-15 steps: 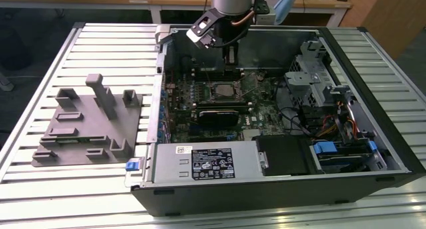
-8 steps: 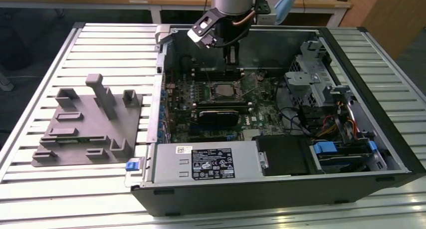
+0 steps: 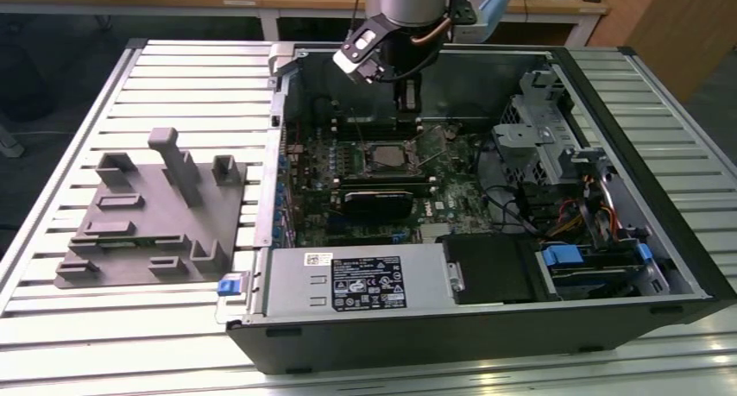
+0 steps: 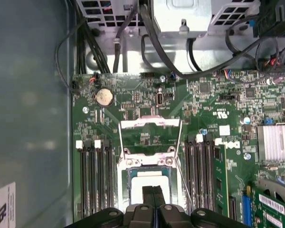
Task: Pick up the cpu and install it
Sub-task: 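Close the cpu cover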
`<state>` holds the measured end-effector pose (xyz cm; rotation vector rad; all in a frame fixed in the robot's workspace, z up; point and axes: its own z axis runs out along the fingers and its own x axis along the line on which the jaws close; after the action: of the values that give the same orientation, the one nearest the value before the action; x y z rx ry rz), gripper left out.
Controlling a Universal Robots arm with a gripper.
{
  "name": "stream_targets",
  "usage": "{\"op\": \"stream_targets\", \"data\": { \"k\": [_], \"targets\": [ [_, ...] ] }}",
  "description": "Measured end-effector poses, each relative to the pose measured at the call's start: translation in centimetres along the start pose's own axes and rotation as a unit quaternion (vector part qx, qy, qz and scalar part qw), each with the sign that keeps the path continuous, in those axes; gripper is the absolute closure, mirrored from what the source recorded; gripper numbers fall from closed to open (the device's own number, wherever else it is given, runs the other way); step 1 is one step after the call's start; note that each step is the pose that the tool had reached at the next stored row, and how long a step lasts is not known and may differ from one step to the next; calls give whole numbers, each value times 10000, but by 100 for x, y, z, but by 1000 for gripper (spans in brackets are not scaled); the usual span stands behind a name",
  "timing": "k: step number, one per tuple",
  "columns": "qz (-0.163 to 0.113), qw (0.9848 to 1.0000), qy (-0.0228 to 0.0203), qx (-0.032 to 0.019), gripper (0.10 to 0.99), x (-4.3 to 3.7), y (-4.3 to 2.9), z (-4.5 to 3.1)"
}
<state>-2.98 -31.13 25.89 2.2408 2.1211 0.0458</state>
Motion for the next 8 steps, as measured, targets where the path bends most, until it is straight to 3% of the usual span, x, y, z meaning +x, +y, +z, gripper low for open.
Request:
{"op": "stream_targets", "data": {
  "k": [8],
  "targets": [
    [0, 10000, 0, 0, 980, 6, 111, 7]
  ]
}}
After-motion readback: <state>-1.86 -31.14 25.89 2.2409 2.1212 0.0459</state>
